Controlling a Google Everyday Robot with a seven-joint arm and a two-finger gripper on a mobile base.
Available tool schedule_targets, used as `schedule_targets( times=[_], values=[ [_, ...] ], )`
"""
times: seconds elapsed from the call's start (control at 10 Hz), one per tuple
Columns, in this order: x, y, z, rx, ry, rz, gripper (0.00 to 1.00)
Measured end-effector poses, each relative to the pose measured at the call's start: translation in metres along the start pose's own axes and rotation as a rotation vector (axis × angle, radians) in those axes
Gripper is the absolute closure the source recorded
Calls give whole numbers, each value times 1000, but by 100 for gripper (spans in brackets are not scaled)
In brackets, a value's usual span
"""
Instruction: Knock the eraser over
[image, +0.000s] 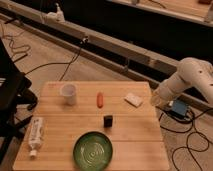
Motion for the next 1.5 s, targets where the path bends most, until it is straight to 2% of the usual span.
schedule_targets(
  times=[0.2, 0.3, 0.5, 0.9, 1.5],
  values=[
    [-8, 4, 26, -39, 21, -51, 100],
    [-16, 5, 42, -48, 11, -49, 100],
    [-31, 3, 69, -53, -28, -12, 100],
    [-73, 14, 119, -86, -142, 23, 100],
    [-72, 10, 113, -74, -145, 21, 100]
  ],
)
